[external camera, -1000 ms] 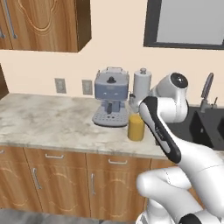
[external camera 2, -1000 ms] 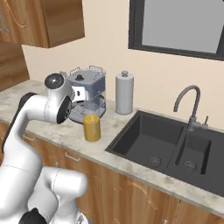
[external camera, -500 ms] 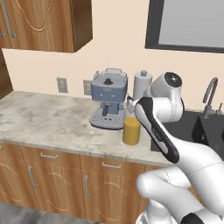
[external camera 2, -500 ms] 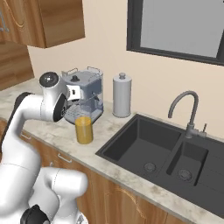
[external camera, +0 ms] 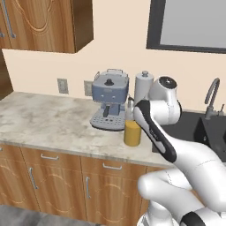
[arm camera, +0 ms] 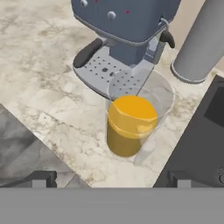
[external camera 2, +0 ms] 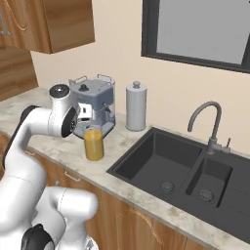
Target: Place the pitcher and cup on the dining counter for serving.
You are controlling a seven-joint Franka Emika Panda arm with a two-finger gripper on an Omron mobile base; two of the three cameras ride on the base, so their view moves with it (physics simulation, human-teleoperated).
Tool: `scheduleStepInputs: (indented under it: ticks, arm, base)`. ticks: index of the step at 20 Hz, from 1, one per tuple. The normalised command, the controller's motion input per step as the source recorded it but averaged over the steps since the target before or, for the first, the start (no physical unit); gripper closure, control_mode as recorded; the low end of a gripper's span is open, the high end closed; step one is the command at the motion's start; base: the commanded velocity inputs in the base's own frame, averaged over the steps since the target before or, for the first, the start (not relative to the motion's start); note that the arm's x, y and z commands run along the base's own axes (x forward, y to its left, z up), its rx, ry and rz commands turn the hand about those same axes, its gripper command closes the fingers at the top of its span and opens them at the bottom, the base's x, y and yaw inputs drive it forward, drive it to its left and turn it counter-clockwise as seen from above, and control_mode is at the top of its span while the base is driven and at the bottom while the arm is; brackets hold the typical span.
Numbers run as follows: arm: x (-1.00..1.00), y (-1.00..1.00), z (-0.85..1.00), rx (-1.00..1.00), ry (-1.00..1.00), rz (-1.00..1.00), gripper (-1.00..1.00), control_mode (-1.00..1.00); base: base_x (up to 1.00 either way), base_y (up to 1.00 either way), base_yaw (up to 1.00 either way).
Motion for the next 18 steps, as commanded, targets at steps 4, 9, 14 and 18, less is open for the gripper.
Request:
scheduleStepInputs:
  ticks: [4,9,14,18]
  arm:
    - [0.00,-0.45,-0.54,0.09,0.14,-0.02,-1.00,-1.00]
    - [0.15,-0.31,-0.50,0.05,0.03,0.00,-1.00,-1.00]
    - [0.37,0.00,-0.31,0.00,0.00,0.00,-1.00,-1.00]
    - [0.40,0.00,-0.29,0.00,0.00,0.00,-1.00,-1.00]
  base:
    - [0.00,0.00,0.00]
    - [0.00,0.00,0.00]
    - [0.00,0.00,0.00]
    - [0.00,0.00,0.00]
